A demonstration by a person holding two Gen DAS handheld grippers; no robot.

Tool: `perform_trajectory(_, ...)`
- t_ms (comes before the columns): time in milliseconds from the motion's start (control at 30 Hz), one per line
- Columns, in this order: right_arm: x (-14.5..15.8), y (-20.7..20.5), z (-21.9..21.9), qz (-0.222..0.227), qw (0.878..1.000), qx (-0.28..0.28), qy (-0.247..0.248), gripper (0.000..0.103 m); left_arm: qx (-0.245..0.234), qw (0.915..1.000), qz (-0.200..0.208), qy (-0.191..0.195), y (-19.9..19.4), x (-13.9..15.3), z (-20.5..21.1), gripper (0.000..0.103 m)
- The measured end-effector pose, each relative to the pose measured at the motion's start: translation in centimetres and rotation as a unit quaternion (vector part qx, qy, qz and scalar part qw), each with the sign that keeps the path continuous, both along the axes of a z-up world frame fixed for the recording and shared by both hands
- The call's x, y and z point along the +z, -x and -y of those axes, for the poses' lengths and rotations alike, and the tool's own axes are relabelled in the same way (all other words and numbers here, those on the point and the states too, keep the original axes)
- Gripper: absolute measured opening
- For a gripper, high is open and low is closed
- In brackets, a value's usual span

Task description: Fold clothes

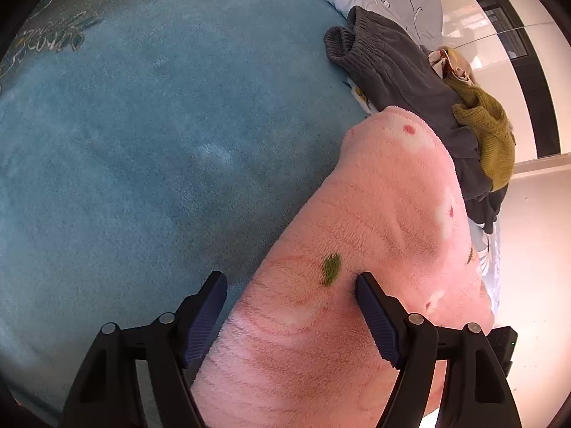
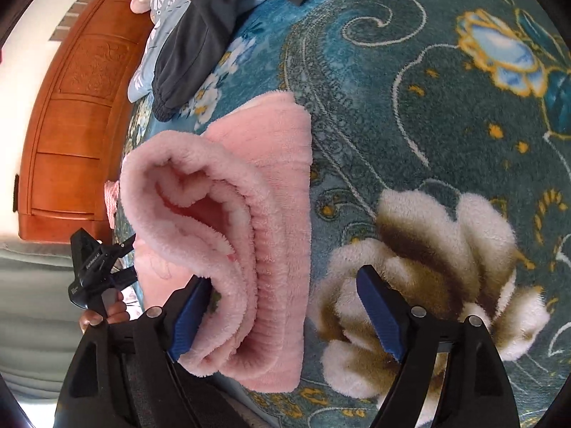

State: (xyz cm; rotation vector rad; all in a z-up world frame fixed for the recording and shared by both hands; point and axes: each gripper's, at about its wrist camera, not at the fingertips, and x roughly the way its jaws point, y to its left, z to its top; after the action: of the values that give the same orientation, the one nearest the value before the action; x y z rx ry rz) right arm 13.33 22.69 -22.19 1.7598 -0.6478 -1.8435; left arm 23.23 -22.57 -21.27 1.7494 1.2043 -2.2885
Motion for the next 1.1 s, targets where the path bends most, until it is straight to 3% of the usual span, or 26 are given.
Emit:
perform_trajectory(167,-1.1,0.0,0.8,-0.006,0.999,-0.008,0.035,0.082,0.008,0.9995,-0.001,-0.032,0.1,-1.0,0.8,0.088)
perform_trajectory(300,-1.4,0.4,1.5,-0.006,0.999,-0.012,0.043,0.082,0.0,0.9996,-0.005,-0.028,0.3,-0.8,0.5,0.088)
perform_trajectory(533,-1.7,1.4,2.0,0.039,0.998,-0.041,0.039,0.081,-0.013,0.9996,-0.012,-0.02,0.7,-0.3,-0.1,0.085)
perform_trajectory(633,-1.8,1.5,2.5,0.055,0.996,-0.049,0.055,0.059,-0.02,0.9996,-0.016,-0.011,0.9,0.0,-0.8,0.07)
perform_trajectory(700,-1.8,1.5,2.9,0.061,0.995,-0.054,0.054,0.058,-0.025,0.9995,-0.019,0.005,1.1,0.4,-1.8,0.055)
perform_trajectory(900,-0.6,1.7,3.3,0.054,0.995,-0.049,0.066,0.046,-0.039,0.9971,-0.031,0.057,0.6,2.7,-3.3,0.028)
perform_trajectory(1100,1.0,1.9,2.5,0.033,0.994,-0.043,0.096,0.042,-0.041,0.9948,-0.056,0.075,-0.3,5.7,-4.7,0.026)
